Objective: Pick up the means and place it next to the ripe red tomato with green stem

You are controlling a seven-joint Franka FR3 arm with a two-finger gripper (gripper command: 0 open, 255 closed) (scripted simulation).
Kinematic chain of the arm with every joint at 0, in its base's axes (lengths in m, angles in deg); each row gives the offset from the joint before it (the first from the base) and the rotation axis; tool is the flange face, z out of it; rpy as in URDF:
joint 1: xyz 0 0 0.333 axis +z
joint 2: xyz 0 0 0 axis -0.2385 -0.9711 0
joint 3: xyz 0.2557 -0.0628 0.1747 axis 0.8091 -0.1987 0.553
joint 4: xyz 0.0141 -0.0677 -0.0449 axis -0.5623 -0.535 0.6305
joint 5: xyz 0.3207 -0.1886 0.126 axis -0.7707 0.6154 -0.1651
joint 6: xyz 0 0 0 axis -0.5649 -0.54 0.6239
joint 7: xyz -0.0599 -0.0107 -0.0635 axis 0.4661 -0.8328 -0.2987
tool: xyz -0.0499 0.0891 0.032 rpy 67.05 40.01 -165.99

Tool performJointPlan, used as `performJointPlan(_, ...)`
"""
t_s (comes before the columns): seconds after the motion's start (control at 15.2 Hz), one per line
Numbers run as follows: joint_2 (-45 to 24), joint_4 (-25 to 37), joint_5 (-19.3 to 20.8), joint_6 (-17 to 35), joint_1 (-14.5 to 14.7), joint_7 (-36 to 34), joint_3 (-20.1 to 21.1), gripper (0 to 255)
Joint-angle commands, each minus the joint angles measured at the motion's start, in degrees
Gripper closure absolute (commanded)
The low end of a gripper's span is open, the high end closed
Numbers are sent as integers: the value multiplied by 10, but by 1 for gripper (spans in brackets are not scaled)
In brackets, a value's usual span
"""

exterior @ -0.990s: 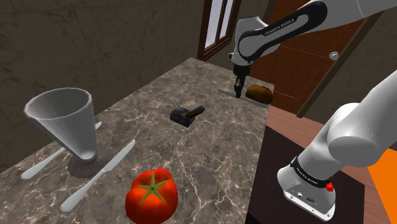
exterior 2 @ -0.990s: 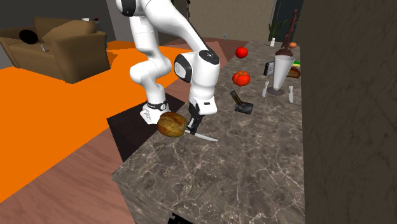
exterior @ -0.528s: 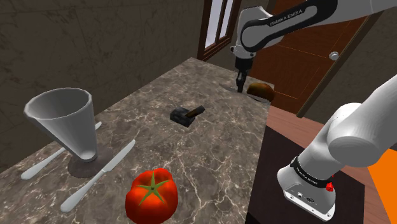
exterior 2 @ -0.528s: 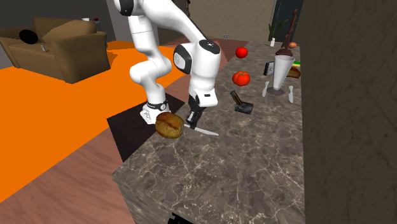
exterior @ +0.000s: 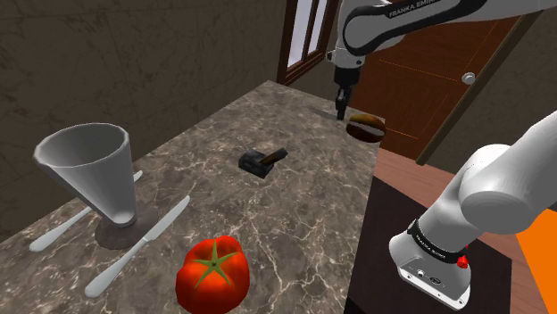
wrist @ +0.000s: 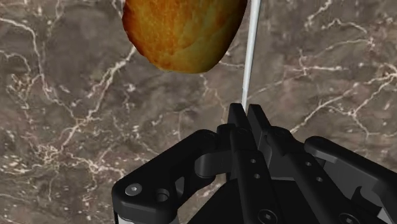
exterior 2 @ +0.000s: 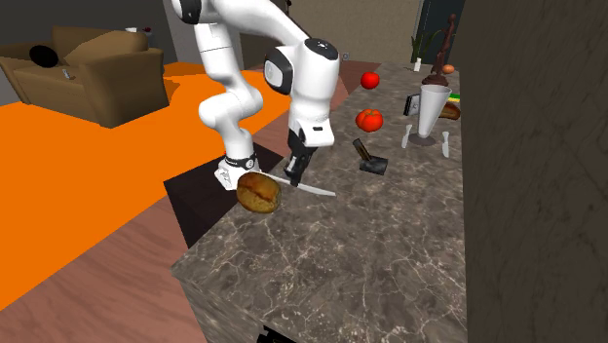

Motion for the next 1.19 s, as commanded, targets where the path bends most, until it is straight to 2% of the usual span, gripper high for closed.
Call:
performJointPlan(0.0,6,11,0,-17,1,0,2,255)
performJointPlan(0.99,32,103,-2,-135,2,5,8,255)
performJointPlan(1.12,33,103,-7,-138,9,-8,17,255)
